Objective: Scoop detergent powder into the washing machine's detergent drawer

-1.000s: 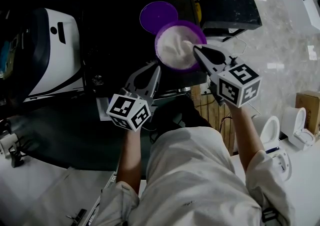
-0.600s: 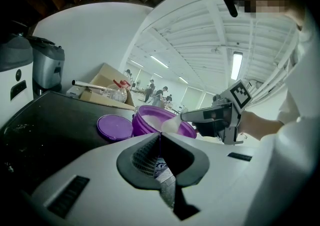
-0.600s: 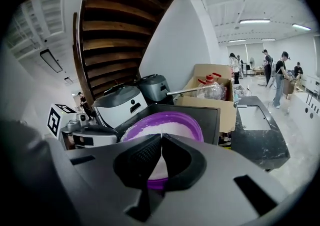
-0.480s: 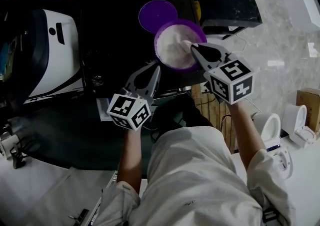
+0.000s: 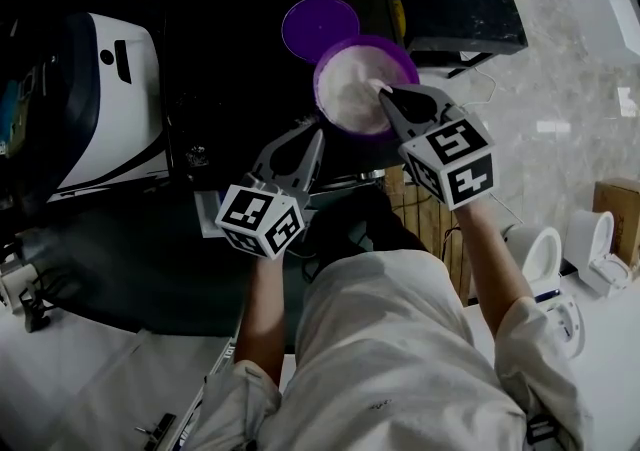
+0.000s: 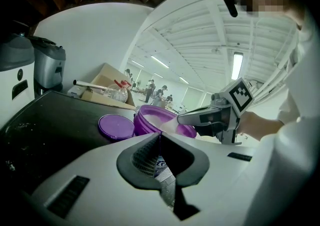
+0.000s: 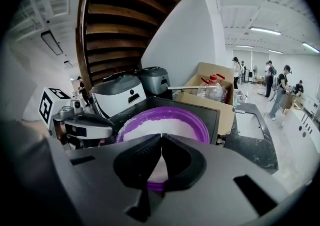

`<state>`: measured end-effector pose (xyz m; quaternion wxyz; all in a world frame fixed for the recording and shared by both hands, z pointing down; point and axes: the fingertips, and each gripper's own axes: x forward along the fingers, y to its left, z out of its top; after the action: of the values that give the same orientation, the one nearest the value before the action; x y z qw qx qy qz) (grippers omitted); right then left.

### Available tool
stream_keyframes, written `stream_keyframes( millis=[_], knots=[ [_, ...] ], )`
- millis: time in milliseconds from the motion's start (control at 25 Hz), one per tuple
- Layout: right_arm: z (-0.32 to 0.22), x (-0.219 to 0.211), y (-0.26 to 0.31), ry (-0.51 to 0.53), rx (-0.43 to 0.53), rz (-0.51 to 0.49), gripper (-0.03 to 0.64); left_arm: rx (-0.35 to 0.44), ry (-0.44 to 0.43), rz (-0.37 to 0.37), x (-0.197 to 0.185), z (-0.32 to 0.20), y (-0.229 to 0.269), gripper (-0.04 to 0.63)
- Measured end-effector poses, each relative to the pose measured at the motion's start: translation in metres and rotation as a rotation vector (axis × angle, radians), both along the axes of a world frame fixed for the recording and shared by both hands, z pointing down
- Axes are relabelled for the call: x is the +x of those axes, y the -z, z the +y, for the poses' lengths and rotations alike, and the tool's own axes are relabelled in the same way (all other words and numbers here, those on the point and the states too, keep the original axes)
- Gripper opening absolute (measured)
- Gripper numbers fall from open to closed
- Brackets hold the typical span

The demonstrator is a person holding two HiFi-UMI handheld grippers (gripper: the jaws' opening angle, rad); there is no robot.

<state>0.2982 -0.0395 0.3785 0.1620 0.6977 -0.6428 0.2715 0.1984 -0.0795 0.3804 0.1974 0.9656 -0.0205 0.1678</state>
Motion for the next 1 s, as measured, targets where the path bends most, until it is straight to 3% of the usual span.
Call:
stream_keyframes(
  millis=[200,640,1000],
  knots=[
    [-0.004,-0.009,-0.001,0.06,-0.042,0.08,0.012,-0.002,0.004,0.0,-0.002,0.0,0.0,0.021],
    [-0.005,-0.018,-0.003,0.07,-0.061,-0.014,0.011,-0.002,0.001,0.003,-0.005,0.0,0.001,0.021],
    [-0.006,-0.024,-0.005,0.074,-0.075,-0.036,0.012,0.002,0.007,0.007,-0.008,-0.003,0.003,0.021]
  ],
)
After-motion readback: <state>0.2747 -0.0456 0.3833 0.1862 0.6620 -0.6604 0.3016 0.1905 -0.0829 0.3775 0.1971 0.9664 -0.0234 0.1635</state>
